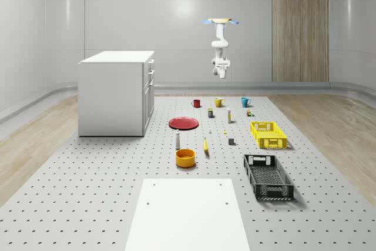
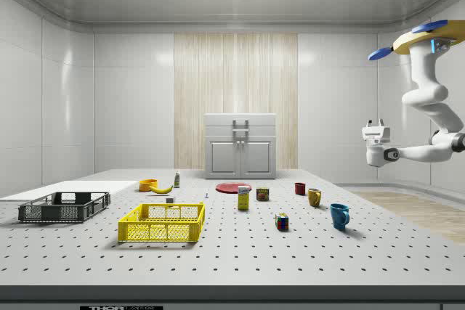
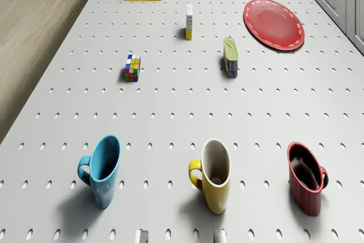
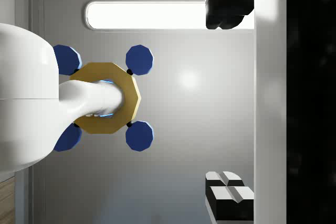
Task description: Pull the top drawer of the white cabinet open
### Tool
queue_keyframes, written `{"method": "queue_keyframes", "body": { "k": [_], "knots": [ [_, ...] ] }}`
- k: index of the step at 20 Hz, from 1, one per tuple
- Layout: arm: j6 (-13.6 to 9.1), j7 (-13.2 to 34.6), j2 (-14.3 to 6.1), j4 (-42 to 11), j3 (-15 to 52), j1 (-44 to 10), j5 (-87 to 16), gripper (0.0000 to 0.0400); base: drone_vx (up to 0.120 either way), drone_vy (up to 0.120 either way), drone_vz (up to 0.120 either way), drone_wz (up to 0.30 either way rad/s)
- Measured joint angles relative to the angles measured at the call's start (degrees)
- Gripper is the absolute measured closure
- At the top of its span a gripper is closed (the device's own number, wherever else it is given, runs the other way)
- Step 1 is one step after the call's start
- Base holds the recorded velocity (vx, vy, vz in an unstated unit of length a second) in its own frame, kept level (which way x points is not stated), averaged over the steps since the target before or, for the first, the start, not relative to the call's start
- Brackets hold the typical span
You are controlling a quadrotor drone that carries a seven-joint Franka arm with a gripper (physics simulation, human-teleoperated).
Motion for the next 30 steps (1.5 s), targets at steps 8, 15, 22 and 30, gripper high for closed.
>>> {"method": "queue_keyframes", "body": {
  "k": [8,15,22,30],
  "knots": [
    [-7.1,-0.1,2.3,9.7,0.1,-0.2,0.1,0.0085,0.0,0.0,0.0,0.0],
    [-10.4,-5.5,3.8,8.9,-21.2,5.0,32.3,0.0086,0.034,-0.046,0.0,0.0],
    [-10.1,-8.7,2.0,0.3,-34.7,11.6,52.5,0.0092,0.12,-0.12,0.091,0.0],
    [-8.1,-9.2,-0.4,-3.4,-40.0,16.4,57.8,0.0094,0.12,-0.12,0.12,0.0]
  ]
}}
